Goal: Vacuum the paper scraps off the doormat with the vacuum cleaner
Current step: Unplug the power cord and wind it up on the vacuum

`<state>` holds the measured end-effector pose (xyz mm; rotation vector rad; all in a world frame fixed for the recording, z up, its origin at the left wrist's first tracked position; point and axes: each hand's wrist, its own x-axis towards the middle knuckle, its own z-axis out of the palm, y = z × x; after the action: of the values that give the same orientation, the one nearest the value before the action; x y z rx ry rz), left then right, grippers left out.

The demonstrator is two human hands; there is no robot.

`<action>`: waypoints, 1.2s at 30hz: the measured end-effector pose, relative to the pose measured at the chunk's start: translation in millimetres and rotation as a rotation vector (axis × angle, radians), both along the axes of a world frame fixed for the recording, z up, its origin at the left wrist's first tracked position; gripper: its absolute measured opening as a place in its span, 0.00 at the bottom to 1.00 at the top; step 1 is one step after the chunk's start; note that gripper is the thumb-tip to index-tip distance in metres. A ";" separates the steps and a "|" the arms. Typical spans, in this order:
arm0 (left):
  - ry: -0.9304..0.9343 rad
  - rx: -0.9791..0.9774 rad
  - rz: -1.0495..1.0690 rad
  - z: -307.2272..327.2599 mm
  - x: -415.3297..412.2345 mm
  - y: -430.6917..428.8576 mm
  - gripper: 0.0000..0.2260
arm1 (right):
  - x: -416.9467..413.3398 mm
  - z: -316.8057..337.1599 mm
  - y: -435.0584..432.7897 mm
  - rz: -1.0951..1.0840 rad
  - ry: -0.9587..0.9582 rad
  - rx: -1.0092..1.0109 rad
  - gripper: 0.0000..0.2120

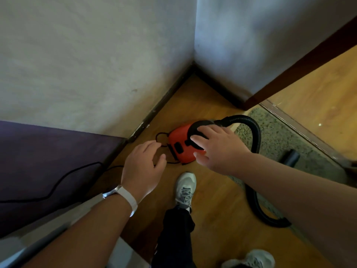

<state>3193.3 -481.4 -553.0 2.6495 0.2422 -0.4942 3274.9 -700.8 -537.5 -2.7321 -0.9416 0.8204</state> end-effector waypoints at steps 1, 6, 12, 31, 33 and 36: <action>0.002 0.002 -0.001 3.3 0.6 3.0 0.17 | -1.8 8.9 3.0 -0.008 0.008 0.004 0.24; 0.073 -0.040 0.055 15.5 -2.0 8.6 0.18 | -4.9 40.1 8.3 -0.041 0.006 0.020 0.25; 0.098 -0.034 0.196 21.2 -21.3 17.7 0.21 | 2.2 34.6 13.0 0.053 -0.056 0.042 0.23; -0.078 0.071 0.766 149.5 -140.7 111.2 0.16 | -25.3 115.3 148.4 0.594 -0.068 0.141 0.23; -0.111 0.130 0.792 159.5 -141.2 123.6 0.15 | -35.1 118.7 172.4 0.598 -0.040 0.174 0.24; -0.127 0.143 0.874 170.3 -135.4 145.2 0.19 | -54.0 119.8 208.3 0.566 -0.004 0.222 0.25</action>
<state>3057.9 -336.2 -382.7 2.3668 1.3395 -0.0130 3220.9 -492.5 -417.7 -2.2964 -1.7291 0.7239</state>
